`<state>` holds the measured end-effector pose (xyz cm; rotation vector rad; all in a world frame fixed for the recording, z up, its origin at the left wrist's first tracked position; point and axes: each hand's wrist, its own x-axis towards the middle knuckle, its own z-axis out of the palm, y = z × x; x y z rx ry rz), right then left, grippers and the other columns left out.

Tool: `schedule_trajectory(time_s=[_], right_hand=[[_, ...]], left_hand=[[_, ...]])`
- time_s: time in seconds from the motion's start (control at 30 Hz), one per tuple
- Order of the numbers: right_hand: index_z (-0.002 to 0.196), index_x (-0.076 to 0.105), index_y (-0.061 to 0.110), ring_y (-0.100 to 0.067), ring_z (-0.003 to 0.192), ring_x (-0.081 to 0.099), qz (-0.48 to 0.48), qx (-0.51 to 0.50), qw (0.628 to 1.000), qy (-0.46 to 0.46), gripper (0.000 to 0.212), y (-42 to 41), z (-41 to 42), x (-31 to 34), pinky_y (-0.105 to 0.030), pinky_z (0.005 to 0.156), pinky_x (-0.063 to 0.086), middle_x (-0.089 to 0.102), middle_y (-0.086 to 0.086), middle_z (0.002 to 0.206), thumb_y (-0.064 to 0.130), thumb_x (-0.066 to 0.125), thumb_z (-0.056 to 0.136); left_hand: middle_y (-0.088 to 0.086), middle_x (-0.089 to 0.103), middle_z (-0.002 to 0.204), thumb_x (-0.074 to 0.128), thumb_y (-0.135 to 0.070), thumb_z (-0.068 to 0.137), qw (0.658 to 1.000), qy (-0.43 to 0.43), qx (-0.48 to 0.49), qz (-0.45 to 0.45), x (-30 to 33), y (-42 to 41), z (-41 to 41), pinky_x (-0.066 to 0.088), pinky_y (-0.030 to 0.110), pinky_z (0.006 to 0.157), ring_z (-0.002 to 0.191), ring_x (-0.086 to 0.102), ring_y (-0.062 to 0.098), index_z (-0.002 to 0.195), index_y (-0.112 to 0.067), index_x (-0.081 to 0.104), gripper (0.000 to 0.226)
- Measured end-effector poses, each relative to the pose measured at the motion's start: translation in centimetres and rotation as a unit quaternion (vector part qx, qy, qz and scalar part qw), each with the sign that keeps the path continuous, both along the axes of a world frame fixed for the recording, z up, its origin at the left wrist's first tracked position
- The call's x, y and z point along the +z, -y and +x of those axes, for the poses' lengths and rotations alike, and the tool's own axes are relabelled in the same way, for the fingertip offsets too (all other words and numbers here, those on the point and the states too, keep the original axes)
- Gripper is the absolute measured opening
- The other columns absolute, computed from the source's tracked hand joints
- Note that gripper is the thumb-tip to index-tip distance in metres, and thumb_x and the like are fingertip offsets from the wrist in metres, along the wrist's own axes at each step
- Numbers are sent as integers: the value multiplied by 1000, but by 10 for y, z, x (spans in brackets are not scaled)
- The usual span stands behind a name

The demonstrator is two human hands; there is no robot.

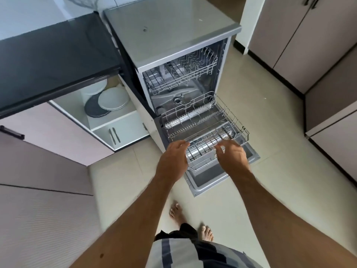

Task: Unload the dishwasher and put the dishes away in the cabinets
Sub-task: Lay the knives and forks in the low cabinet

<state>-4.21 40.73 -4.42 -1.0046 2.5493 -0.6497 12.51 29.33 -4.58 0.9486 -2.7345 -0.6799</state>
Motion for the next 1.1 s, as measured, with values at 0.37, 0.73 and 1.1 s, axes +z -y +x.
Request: schedule_trajectory(time_s=[0.37,0.73,1.1], right_hand=[[116,66,9,-13,94,59,6,-69,998,10,25,32,-60,-8,-13,74,36,66,-8,119,23,52,101],[116,67,22,-19,83,69,40,-137,985,101,24,64,-131,-100,-35,68,61,66,-5,122,29,51,100],[121,66,19,-24,108,64,85,-183,967,158,28,96,-208,-217,-24,88,46,60,-6,133,30,51,101]], left_hand=[[5,49,141,58,-7,92,997,6,-47,62,-29,50,-68,42,35,109,132,42,17,144,-10,45,54],[9,44,147,61,1,88,991,60,-60,107,-92,85,-146,39,38,112,136,41,21,148,-8,39,64],[4,45,146,53,-2,93,986,94,-45,127,-205,107,-249,35,34,115,136,42,18,146,-11,42,55]])
